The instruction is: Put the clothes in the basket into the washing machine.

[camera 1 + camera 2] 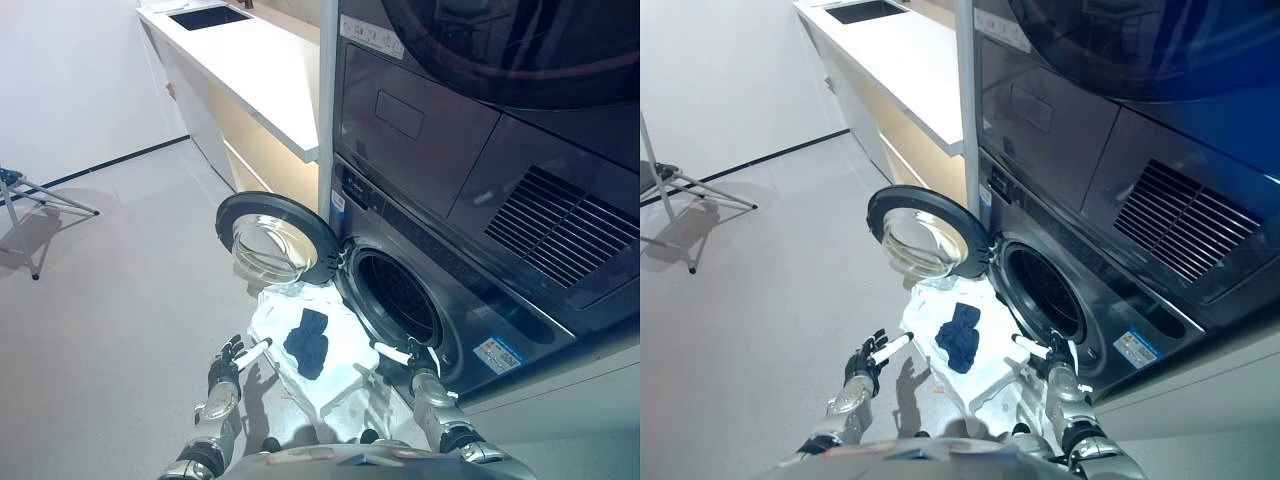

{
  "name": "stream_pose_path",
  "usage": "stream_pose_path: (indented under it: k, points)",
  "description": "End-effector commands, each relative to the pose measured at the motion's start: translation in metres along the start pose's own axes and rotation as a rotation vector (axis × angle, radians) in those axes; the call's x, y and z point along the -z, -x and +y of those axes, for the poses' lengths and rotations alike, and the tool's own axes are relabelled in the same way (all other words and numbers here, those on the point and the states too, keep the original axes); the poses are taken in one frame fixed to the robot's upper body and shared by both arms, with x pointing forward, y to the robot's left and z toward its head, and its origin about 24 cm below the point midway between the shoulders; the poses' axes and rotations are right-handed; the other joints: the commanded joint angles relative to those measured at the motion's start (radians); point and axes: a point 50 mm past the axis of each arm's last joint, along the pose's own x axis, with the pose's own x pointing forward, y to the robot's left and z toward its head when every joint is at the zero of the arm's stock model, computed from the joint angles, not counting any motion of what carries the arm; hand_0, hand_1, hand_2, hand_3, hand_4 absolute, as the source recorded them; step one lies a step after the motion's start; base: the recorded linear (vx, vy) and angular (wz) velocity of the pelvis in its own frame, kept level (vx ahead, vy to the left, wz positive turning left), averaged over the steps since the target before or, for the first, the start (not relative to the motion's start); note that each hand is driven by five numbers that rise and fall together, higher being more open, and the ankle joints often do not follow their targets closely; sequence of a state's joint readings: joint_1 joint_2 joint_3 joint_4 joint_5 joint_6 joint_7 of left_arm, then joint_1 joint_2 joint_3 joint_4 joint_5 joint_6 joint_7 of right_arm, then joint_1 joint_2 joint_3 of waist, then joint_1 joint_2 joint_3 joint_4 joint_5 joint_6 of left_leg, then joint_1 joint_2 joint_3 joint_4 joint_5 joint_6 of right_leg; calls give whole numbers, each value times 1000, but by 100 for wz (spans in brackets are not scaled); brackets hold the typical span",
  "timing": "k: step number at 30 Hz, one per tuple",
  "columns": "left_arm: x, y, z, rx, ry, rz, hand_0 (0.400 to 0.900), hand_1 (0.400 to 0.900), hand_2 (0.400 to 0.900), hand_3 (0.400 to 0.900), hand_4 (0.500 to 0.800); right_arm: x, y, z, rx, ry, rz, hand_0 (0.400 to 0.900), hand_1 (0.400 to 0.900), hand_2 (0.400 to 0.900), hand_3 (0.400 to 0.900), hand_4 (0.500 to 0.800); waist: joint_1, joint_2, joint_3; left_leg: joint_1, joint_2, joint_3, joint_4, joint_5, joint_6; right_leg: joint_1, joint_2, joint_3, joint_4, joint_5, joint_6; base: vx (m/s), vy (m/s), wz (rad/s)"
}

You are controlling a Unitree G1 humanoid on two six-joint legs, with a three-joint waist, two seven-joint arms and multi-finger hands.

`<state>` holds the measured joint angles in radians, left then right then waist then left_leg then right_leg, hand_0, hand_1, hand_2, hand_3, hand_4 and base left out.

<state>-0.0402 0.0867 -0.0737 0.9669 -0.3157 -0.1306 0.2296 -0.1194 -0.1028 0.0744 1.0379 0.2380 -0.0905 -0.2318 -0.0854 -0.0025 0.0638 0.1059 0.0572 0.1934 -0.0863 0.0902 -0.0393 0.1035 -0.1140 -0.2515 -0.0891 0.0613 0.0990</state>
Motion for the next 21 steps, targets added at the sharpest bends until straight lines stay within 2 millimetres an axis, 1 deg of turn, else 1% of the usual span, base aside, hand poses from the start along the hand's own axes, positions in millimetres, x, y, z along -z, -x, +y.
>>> stream_pose_path:
  k: [1,21]
  points:
    - [-37,-10,-4,7,3,-140,900,900,900,900,800,-45,-7,15,-29,-55,-154,900,900,900,900,800,3,-21,16,49,23,-30,30,-105,-44,19,-35,4,28,-40,92,0,0,0]
    - [-41,-10,-4,6,16,-156,900,900,900,900,800,-50,-7,18,-46,-40,-179,900,900,900,900,800,1,-22,22,39,22,-33,34,-104,-42,10,-37,5,31,-37,92,0,0,0]
